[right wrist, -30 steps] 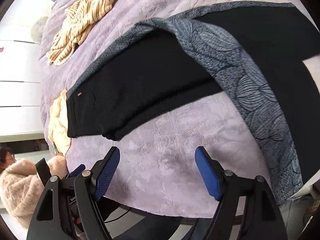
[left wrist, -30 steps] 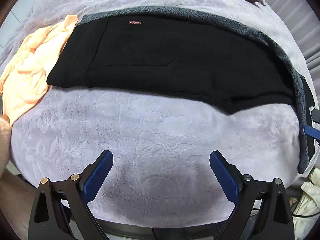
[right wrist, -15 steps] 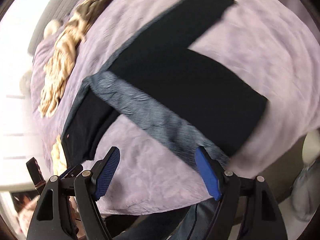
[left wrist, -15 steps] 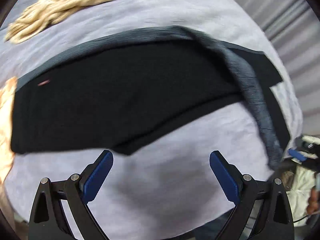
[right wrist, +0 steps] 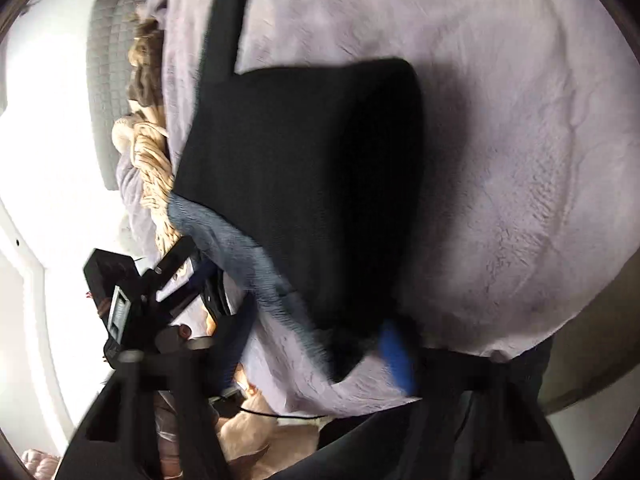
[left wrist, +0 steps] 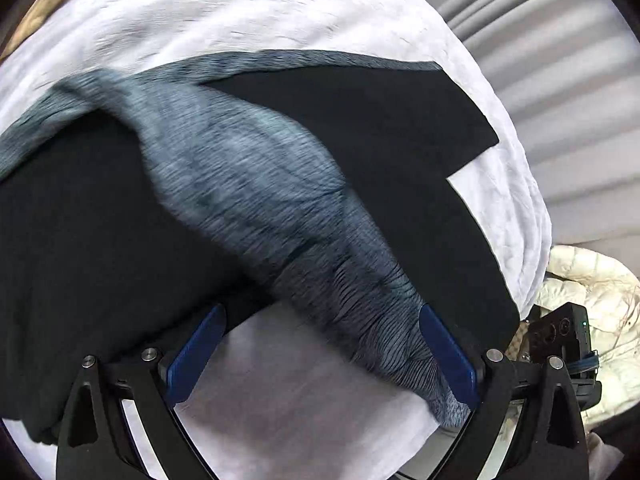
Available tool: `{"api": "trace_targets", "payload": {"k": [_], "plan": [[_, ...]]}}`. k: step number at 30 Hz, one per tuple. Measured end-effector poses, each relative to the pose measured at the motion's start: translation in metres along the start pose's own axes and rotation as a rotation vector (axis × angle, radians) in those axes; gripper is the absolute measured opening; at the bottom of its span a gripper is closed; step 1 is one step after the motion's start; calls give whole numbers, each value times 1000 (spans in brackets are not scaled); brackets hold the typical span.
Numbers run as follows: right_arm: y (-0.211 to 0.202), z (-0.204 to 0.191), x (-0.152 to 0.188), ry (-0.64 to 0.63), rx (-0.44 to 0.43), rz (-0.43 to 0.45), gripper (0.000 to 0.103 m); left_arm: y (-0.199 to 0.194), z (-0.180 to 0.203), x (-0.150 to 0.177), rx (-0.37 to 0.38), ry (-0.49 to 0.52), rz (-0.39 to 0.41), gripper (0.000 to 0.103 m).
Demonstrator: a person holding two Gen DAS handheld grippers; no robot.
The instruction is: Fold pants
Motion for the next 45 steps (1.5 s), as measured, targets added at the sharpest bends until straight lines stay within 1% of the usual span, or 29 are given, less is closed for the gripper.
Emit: {"api": "trace_targets", "payload": {"k": [3,5,7,9,10,11,12,13,14,15,17,19,20,21,24,26,28,29,30,31,32,33,35,37,38,40,42,43,45], "plan": [[-14,-12,-4,6,-110,-18,27,-6,22,-18,63,10,22,98],[-37,-34,-14,-20,-187,6,27,-15,35,-39,64,33,63,98],[-61,-59,-36,-52,-236,34,27,-22,41,-62,61,45,103,98],[-83,-84,-71,-81,-256,69,27,-31,45,-95,35,48,149,98],[-92,-96,-94,-95,-249,97,30,-36,46,-109,15,51,169,98],[-98,-104,-112,-101,-229,124,36,-43,47,-118,0,58,188,98],[-105,-112,-137,-105,-189,162,63,-53,49,-130,-15,71,218,98],[-111,-121,-164,-109,-144,194,77,-64,51,-138,-28,84,246,98],[-115,-129,-178,-112,-126,218,88,-78,51,-145,-48,99,283,98],[-123,-140,-196,-126,-111,256,88,-89,49,-148,-66,106,307,98],[-137,-162,-216,-180,-58,315,88,-106,33,-145,-128,95,337,98],[-139,-165,-218,-215,-11,336,87,-111,7,-130,-193,50,327,98],[-137,-159,-218,-217,3,327,83,-112,-10,-117,-230,17,312,98],[-128,-151,-214,-213,19,308,76,-108,-22,-108,-258,-13,296,98],[-85,-125,-202,-177,93,216,63,-95,-66,-69,-326,-126,238,98],[-58,-111,-201,-164,110,185,59,-90,-86,-47,-351,-188,223,98],[-34,-106,-207,-174,144,178,57,-89,-96,-32,-369,-220,216,98],[-21,-102,-210,-172,155,168,46,-88,-99,-25,-381,-232,210,98],[-14,-101,-212,-166,159,157,13,-90,-101,-19,-390,-238,207,98],[-10,-100,-210,-156,157,139,8,-93,-101,-15,-392,-236,212,98],[-13,-103,-206,-158,138,139,8,-97,-101,-11,-394,-232,220,98],[-23,-111,-202,-198,117,155,8,-99,-103,-5,-399,-232,221,98],[-33,-110,-190,-280,193,161,8,-96,-109,7,-407,-247,191,98],[-18,-91,-187,-324,340,130,9,-93,-115,16,-427,-262,155,98],[-10,-87,-189,-318,357,107,9,-94,-114,19,-433,-257,151,98],[-10,-83,-190,-265,314,99,13,-102,-108,18,-439,-229,171,98],[-22,-86,-185,-262,312,115,27,-108,-101,11,-440,-193,187,98],[-34,-91,-180,-295,321,149,27,-109,-96,3,-438,-172,195,98],[-52,-107,-169,-378,302,200,27,-102,-87,-16,-422,-126,208,98]]}}
Point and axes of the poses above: each gripper's, at about its wrist camera, not at the fingertips, and y roughly the way its jaws point, z to its right, x to its underside, the point moved 8 cm from there along y, roughly the way its jaws point, and after that the axes turned 14 degrees about x, right-handed, at the moved point
